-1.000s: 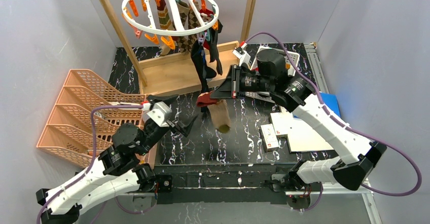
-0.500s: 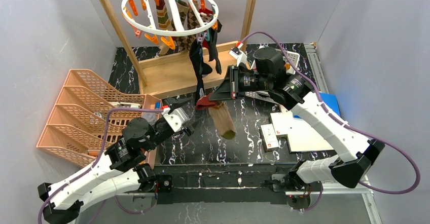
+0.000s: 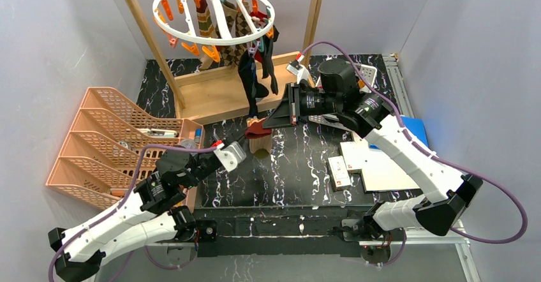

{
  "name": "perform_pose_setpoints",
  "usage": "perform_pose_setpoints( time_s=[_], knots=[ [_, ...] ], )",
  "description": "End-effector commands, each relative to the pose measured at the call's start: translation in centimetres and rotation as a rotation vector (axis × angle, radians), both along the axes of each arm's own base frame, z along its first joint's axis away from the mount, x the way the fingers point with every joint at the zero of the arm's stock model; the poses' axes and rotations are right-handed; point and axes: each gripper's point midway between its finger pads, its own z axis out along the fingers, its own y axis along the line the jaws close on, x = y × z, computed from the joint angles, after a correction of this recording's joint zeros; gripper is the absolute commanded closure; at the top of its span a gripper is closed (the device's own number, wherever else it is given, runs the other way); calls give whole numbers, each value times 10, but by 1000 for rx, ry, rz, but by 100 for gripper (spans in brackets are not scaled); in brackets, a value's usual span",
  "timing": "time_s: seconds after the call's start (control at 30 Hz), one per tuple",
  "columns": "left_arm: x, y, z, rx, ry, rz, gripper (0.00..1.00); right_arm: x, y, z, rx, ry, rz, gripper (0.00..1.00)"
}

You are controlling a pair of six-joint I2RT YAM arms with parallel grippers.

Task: Clip the socks to the hanger
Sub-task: Pick up the sock from the bin.

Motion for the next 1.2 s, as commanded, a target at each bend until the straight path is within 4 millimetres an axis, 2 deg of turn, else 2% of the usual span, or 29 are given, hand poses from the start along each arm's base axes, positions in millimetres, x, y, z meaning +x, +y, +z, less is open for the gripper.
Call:
perform_pose_setpoints(
  time_s=[0.0,0.23,0.27,0.37,0.43,0.5,0.6,0.67,0.7,0.77,0.9,1.07,1.17],
  knots=[
    [-2,1,29,-34,-74,-8,98,-2,2,26,74,-43,22,99],
    [-1,-2,22,-30,-36,-9,100,4,3,21,58,-50,0,99],
    [-1,0,21,-43,-20,-1,100,6,2,19,49,-64,-11,90],
    [1,7,16,-97,57,38,100,15,-1,12,13,-112,-53,54],
    [-1,11,8,-130,116,52,100,23,-5,6,-26,-152,-99,40],
    [-4,14,0,-158,173,53,100,33,-11,3,-55,-206,-151,34],
    [-9,21,-11,-203,243,64,100,50,-22,6,-66,-334,-245,31],
    [-12,22,-13,-254,291,61,100,52,-30,17,-34,-511,-246,30],
    [-15,21,-19,-238,316,49,100,47,-29,20,-44,-606,-171,32],
    [-17,18,-22,-199,346,44,100,27,-17,20,-70,-667,-7,32],
    [-12,13,-26,-133,371,64,100,-9,13,5,-168,-744,127,30],
    [-10,11,-26,-144,380,68,100,-25,29,-12,-295,-774,179,30],
    [-10,10,-26,-146,384,68,100,-27,31,-19,-335,-785,191,31]
  ],
)
